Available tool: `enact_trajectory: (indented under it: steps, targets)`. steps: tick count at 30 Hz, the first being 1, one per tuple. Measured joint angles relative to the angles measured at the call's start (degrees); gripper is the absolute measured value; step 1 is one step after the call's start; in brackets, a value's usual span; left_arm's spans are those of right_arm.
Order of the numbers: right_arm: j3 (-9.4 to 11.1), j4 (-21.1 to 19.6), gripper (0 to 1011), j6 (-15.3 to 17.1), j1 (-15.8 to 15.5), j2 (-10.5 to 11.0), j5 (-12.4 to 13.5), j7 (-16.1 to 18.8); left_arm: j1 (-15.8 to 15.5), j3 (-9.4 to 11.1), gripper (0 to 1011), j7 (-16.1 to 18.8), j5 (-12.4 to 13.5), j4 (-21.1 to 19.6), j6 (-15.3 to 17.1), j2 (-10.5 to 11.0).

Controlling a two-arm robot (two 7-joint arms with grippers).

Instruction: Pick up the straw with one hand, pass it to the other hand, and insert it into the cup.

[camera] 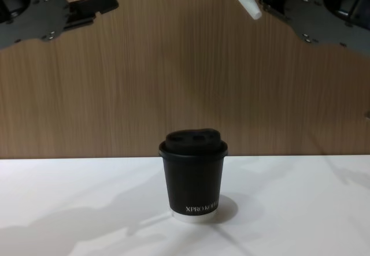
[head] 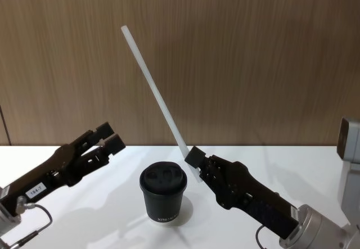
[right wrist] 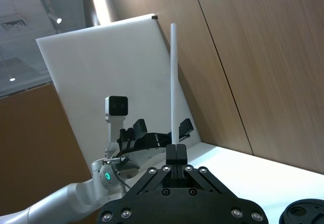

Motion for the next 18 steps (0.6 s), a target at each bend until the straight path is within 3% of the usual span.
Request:
enact_trajectory:
  steps: [18]
  targets:
    - [0.0,0.0,1,0.0,0.0,0.0,0.0,0.0,-4.3,3.6,1003,-2.9,-4.9,4.7,1.1,-4.7]
